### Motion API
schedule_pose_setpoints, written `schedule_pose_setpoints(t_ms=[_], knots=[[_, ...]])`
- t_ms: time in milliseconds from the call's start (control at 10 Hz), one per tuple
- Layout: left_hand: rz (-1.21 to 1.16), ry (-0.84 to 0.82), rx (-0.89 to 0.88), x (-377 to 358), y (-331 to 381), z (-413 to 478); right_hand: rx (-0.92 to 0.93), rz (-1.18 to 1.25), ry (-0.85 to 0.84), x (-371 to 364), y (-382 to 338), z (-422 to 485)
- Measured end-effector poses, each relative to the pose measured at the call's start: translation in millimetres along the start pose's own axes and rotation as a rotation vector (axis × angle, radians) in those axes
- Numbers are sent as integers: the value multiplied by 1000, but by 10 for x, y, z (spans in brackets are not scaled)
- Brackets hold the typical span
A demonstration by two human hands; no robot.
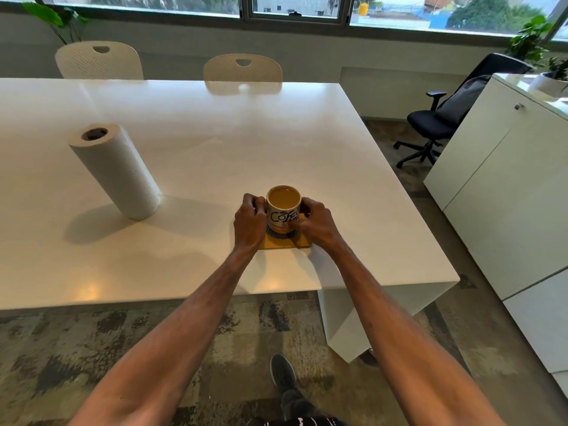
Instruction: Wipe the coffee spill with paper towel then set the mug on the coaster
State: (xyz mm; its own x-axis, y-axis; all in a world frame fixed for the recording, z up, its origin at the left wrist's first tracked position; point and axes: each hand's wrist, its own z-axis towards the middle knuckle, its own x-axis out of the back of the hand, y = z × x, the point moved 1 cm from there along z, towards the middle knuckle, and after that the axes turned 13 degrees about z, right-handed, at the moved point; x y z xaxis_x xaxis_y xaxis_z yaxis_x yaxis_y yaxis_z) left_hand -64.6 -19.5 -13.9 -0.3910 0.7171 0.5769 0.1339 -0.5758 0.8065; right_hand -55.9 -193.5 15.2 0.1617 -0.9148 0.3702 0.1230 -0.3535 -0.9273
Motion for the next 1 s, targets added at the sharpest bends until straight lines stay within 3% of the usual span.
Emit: schedule_pose_setpoints(t_ms=[600,1000], knots=[[244,-30,-284,189,6,-68,42,-16,46,-94,-27,-113],[245,41,-288,236,66,-27,21,57,11,1,-60,-154]])
